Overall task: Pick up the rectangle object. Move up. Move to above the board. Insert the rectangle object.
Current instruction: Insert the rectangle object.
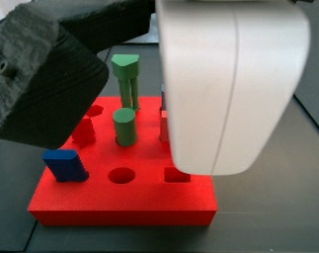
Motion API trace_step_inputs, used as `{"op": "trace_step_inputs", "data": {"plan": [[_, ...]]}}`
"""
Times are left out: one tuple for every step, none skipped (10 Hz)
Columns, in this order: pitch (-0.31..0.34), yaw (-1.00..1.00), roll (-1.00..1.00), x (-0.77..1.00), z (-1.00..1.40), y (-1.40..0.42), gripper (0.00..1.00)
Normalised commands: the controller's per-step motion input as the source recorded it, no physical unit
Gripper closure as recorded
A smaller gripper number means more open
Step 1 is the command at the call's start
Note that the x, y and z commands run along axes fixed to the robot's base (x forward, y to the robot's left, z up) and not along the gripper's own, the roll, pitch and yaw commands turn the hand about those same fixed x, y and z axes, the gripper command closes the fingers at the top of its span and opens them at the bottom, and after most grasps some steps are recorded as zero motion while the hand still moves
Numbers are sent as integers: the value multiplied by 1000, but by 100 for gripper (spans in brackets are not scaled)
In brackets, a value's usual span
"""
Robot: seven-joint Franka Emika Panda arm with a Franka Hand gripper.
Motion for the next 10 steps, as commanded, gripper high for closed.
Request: {"op": "trace_step_inputs", "data": {"plan": [[11,-146,9,106,0,0,100],[61,-180,44,103,0,0,100],[79,-191,29,77,-100,0,100],[44,-166,0,60,-126,0,100],[33,-146,14,0,-151,0,100],[19,-71,34,0,-126,-94,100],[6,0,26,0,-117,-177,100],[1,43,9,0,-146,-229,100],[0,77,0,0,-151,-174,100],[0,60,0,11,-149,-54,100]]}}
